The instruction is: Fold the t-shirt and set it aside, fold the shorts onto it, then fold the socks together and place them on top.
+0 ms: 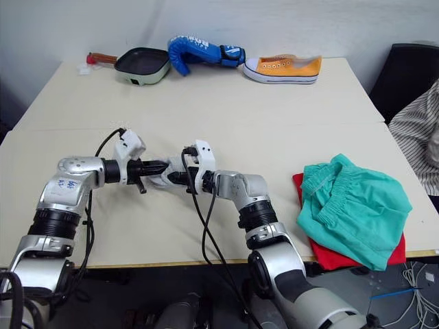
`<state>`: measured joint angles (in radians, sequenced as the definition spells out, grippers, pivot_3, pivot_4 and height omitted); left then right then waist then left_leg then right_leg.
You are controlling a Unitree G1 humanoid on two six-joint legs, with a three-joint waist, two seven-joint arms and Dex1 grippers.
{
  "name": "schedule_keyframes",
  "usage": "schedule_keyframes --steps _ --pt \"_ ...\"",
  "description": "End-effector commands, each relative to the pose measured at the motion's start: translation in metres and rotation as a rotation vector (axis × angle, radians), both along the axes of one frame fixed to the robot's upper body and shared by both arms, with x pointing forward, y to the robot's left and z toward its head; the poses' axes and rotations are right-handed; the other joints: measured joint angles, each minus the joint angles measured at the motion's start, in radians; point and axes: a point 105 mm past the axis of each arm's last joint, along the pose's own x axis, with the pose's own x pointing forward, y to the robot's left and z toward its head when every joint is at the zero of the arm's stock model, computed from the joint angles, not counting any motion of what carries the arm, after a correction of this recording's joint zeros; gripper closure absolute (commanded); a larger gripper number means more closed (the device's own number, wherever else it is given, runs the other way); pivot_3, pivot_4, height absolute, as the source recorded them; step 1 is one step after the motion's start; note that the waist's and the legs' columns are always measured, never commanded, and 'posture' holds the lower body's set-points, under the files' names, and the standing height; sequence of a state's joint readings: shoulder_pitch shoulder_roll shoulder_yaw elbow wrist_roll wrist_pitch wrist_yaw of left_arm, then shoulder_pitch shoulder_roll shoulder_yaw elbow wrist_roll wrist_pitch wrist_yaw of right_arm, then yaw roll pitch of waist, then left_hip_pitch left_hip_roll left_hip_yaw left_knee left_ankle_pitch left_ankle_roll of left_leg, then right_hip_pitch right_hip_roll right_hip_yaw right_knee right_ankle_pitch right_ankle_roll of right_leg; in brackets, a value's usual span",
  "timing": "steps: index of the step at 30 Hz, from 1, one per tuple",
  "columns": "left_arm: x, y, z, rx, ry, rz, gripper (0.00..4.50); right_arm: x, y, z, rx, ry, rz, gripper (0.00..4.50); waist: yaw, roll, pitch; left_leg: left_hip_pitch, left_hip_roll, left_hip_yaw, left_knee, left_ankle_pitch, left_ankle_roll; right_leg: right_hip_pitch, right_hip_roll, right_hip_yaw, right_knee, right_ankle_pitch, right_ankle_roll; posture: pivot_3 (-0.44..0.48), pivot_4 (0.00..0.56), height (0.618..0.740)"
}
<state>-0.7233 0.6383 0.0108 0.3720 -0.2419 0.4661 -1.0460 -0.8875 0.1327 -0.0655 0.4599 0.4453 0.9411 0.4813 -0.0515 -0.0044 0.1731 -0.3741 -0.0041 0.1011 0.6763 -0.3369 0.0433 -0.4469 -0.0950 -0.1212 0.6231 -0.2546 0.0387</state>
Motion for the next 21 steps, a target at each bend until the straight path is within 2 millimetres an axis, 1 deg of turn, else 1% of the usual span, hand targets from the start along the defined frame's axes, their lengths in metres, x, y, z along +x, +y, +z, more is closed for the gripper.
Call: schedule_keyframes --steps 1,2,5,6,9,10,11,14,16,19,21 --pt "-0.030 -0.025 0.053 -0.171 -0.028 -0.252 3.02 -0.012 -0.028 0.035 0.063 -0.090 0.012 4.50 0.002 0.000 0.000 -0.001 0.000 -0.002 0.000 0.000 0.000 0.000 0.000 0.000 0.000 0.000 0.000 0.000 0.150 0.740" --pt "-0.036 -0.027 0.058 -0.191 -0.011 -0.290 2.67 -0.015 -0.034 0.038 0.063 -0.096 0.012 4.50 0.002 0.000 0.000 -0.001 -0.001 -0.005 0.000 0.000 0.000 0.000 0.000 0.000 0.000 0.000 0.000 0.000 0.150 0.740" --pt "-0.069 -0.043 0.076 -0.249 0.081 -0.511 1.89 -0.038 -0.080 0.056 0.072 -0.145 -0.003 4.50 0.004 0.001 0.001 -0.002 -0.001 -0.006 -0.001 -0.001 0.000 0.000 0.001 0.000 -0.002 0.000 0.000 0.000 0.150 0.740" --pt "-0.078 -0.047 0.080 -0.255 0.106 -0.580 1.50 -0.047 -0.097 0.062 0.067 -0.167 -0.016 4.50 0.007 0.001 0.001 -0.002 -0.001 -0.007 -0.001 -0.001 0.000 0.000 0.001 0.000 -0.002 0.000 0.000 0.000 0.150 0.740" --pt "-0.094 -0.057 0.088 -0.270 0.140 -0.703 0.54 -0.071 -0.141 0.073 0.036 -0.217 -0.081 4.50 0.021 0.002 0.002 -0.002 -0.001 -0.007 0.000 0.000 0.001 0.002 0.001 0.000 -0.005 0.000 0.001 0.000 0.150 0.740" --pt "-0.096 -0.058 0.089 -0.274 0.145 -0.721 0.30 -0.077 -0.150 0.075 0.028 -0.230 -0.099 4.50 0.024 0.002 0.002 -0.002 -0.001 -0.007 0.001 0.000 0.001 0.003 0.001 0.000 -0.005 -0.001 0.001 0.000 0.150 0.740" --pt "-0.098 -0.061 0.089 -0.274 0.149 -0.742 0.02 -0.083 -0.166 0.079 0.021 -0.258 -0.133 4.50 0.024 0.002 0.002 -0.002 -0.001 -0.007 0.001 0.000 0.001 0.003 0.001 0.001 -0.006 -0.001 0.002 0.000 0.150 0.740" --pt "-0.097 -0.069 0.084 -0.258 0.155 -0.777 0.02 -0.108 -0.218 0.093 -0.001 -0.343 -0.247 4.50 0.032 0.004 0.004 -0.001 -0.001 -0.007 0.000 0.001 0.001 0.004 0.001 0.001 -0.009 -0.001 0.002 0.000 0.150 0.740" --pt "-0.095 -0.071 0.083 -0.260 0.158 -0.786 0.02 -0.125 -0.248 0.101 -0.021 -0.369 -0.321 4.50 0.039 0.004 0.006 -0.001 -0.001 -0.006 0.000 0.001 0.001 0.004 0.001 0.002 -0.009 -0.001 0.002 0.000 0.150 0.740" --pt "-0.092 -0.075 0.082 -0.261 0.154 -0.797 0.02 -0.148 -0.286 0.108 -0.046 -0.360 -0.447 4.50 0.051 0.002 0.007 0.000 -0.002 -0.006 -0.004 0.001 0.001 0.004 0.002 0.001 -0.011 -0.001 0.002 0.000 0.150 0.740" --pt "-0.089 -0.077 0.083 -0.264 0.148 -0.801 0.02 -0.161 -0.308 0.107 -0.061 -0.323 -0.538 4.50 0.052 0.001 0.008 0.001 -0.002 -0.004 -0.007 0.003 0.002 0.004 0.002 0.002 -0.012 -0.001 0.002 0.000 0.150 0.740"
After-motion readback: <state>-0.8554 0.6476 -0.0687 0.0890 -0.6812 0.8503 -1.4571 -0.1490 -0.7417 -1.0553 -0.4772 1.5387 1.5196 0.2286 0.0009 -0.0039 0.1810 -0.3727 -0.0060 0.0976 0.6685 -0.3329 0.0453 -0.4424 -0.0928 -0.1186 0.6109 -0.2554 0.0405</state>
